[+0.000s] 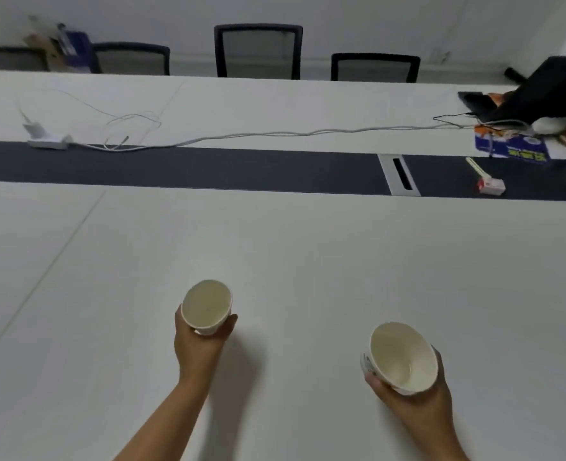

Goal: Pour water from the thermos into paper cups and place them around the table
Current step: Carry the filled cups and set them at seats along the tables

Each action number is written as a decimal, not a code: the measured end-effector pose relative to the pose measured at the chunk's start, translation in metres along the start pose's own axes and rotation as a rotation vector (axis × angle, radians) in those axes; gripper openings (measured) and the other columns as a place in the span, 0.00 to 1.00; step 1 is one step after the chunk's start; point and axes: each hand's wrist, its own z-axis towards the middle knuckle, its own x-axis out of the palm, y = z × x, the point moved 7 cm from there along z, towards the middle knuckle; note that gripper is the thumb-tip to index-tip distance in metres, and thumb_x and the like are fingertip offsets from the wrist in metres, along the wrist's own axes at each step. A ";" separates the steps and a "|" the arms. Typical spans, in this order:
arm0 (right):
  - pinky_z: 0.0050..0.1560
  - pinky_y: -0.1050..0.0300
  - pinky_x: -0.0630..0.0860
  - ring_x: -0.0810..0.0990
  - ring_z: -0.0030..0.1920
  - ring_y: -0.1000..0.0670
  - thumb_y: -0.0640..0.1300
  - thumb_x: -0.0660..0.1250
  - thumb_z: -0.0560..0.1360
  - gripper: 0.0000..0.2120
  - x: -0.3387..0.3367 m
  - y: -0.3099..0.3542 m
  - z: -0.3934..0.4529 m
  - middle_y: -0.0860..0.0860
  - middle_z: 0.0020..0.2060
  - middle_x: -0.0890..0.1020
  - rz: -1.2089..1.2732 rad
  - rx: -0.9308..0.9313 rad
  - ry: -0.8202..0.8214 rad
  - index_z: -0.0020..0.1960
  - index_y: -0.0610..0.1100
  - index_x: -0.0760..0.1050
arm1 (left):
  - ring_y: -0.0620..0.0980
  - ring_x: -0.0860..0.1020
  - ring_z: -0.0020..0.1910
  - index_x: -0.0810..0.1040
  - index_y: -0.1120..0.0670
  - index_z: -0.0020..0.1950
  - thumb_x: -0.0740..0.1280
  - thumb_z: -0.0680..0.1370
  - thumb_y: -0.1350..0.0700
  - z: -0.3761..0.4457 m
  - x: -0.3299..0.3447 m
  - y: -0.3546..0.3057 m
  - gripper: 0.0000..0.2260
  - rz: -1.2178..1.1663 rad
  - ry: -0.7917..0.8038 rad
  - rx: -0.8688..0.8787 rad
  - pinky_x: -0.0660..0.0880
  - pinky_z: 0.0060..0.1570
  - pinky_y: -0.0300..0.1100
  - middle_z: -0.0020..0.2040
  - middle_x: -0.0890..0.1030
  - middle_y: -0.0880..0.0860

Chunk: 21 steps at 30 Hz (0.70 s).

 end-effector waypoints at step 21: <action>0.43 0.86 0.64 0.75 0.42 0.69 0.41 0.80 0.43 0.34 0.059 -0.046 0.100 0.43 0.50 0.77 -0.002 0.107 0.030 0.46 0.50 0.71 | 0.56 0.66 0.68 0.59 0.60 0.70 0.74 0.68 0.61 0.129 0.012 0.046 0.35 -0.004 -0.263 -0.129 0.65 0.66 0.49 0.68 0.66 0.58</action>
